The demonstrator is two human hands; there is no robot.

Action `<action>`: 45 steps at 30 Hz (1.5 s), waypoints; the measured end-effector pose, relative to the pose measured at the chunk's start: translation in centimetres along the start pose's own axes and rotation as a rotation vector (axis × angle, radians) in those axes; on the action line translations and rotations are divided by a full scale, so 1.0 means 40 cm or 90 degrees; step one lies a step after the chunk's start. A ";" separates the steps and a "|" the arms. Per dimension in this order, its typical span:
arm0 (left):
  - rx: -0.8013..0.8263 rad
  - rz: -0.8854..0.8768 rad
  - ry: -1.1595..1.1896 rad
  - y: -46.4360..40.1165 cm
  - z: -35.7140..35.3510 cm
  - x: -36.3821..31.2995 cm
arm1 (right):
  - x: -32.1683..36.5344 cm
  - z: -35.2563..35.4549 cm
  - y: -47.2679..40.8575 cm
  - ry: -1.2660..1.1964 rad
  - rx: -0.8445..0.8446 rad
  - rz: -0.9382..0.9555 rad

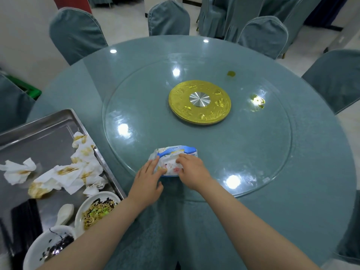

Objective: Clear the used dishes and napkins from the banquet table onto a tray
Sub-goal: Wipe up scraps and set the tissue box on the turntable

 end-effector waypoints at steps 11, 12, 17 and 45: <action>0.005 -0.053 -0.026 -0.017 -0.014 -0.038 | -0.033 -0.026 -0.004 0.032 -0.007 -0.019; 0.015 -0.051 -0.027 -0.018 -0.018 -0.039 | -0.035 -0.026 -0.002 0.039 -0.006 -0.014; 0.014 -0.048 -0.025 -0.020 -0.022 -0.046 | -0.044 -0.027 0.012 0.070 -0.003 0.018; 0.053 -0.046 -0.007 -0.015 -0.018 -0.059 | -0.086 0.043 -0.032 0.066 -0.085 -0.059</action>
Point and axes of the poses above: each hand's wrist, its own y-axis away from the middle knuckle, its own z-axis out of the back of the hand, x = y × z, the point moved 7 cm from there along -y, towards the middle knuckle, and after that the axes turned 4 degrees about z, right-handed, at the moved point
